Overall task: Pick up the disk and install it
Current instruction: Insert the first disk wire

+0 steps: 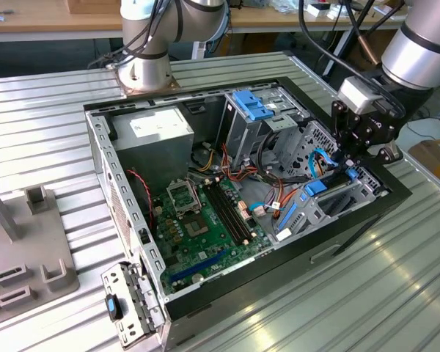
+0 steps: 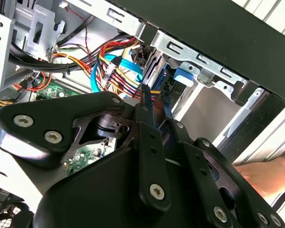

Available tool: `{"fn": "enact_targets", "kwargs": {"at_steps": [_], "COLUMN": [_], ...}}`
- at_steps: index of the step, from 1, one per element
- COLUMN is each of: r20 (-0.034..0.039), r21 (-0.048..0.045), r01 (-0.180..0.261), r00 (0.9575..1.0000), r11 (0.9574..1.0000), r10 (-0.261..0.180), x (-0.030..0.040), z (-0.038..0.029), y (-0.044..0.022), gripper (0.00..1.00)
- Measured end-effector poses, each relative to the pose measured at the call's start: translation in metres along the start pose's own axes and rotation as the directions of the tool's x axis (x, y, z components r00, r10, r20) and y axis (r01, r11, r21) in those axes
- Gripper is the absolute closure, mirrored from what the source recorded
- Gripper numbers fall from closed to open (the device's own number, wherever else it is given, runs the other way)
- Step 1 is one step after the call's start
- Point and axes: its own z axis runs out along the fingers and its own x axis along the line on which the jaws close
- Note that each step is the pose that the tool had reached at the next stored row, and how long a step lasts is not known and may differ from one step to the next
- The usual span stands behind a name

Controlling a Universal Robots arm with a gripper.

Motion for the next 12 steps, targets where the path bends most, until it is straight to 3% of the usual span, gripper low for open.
{"fn": "enact_targets", "kwargs": {"at_steps": [5, 12], "r20": [0.0007, 0.0006], "r21": [-0.0001, -0.0001], "r01": [0.000, 0.000], "r00": [1.0000, 1.0000], "r11": [1.0000, 1.0000], "r10": [0.000, 0.000], "x": [0.0000, -0.0041], "z": [0.0038, 0.0033], "y": [-0.0001, 0.0000], "gripper": [0.76, 0.76]}}
